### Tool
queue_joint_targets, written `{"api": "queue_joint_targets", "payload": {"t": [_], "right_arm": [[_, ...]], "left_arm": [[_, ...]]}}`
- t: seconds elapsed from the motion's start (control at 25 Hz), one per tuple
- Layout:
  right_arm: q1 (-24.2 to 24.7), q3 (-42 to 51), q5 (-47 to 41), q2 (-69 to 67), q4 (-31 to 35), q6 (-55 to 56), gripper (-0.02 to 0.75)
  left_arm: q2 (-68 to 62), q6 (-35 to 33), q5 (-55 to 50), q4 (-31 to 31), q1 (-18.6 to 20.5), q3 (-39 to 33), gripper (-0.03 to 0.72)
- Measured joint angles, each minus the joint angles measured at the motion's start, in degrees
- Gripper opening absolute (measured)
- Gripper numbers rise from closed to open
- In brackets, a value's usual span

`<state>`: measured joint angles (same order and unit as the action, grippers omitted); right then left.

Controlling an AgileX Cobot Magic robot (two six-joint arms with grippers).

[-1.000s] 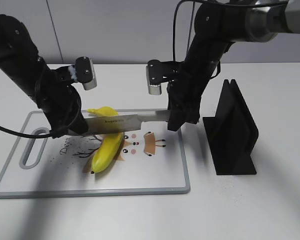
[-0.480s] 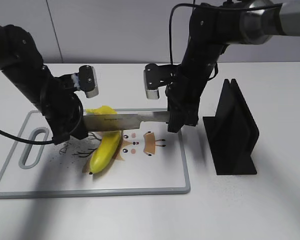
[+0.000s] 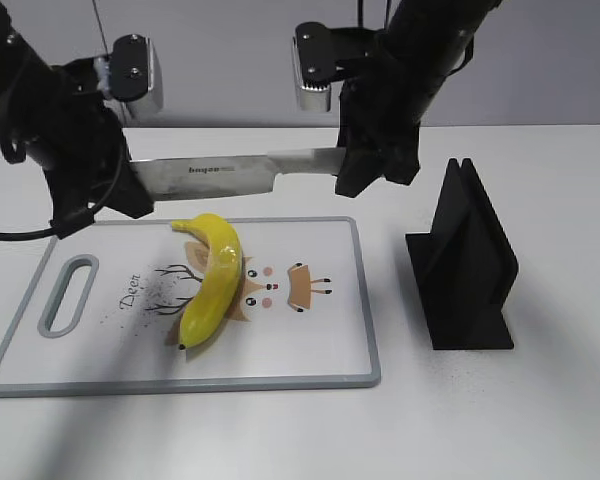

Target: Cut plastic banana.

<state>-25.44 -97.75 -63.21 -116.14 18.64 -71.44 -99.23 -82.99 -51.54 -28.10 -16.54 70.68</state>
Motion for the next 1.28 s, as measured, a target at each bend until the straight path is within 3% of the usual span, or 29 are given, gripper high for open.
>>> {"api": "queue_joint_targets", "payload": {"t": [0.12,0.2,0.28,0.44,0.52,0.72,0.84,1.08,1.28], "right_arm": [[-0.1,0.0,-1.1,0.6,0.1,-0.1,0.164],[-0.1,0.0,-1.3,0.6,0.1,-0.1,0.164],[-0.1,0.0,-1.3,0.6,-0.2,-0.1,0.163],[0.0,0.0,-1.0,0.6,-0.5,0.6,0.16],[0.0,0.0,-0.9,0.6,-0.9,1.0,0.16],[0.0,0.0,-0.9,0.6,-3.1,2.0,0.16],[0.0,0.0,-0.9,0.7,-5.2,7.9,0.16],[0.0,-3.8,-6.0,1.7,-9.7,23.1,0.16],[0.0,-9.2,-6.3,2.3,-9.6,41.6,0.16]], "left_arm": [[0.5,0.0,-2.3,-0.1,0.0,0.0,0.013],[0.5,0.0,-2.7,-0.7,0.0,0.0,0.072],[0.5,0.0,-2.7,-1.6,0.1,0.0,0.184],[0.6,0.1,-1.3,-3.6,0.1,-0.1,0.514],[0.9,0.1,0.6,-4.0,0.1,-0.1,0.618],[3.4,1.9,3.3,-4.1,0.2,2.9,0.659],[4.4,10.7,3.5,-2.3,1.0,5.9,0.655],[4.6,44.0,0.3,12.8,4.8,13.0,0.638],[4.6,64.3,-9.4,21.3,8.4,17.1,0.617]]}}
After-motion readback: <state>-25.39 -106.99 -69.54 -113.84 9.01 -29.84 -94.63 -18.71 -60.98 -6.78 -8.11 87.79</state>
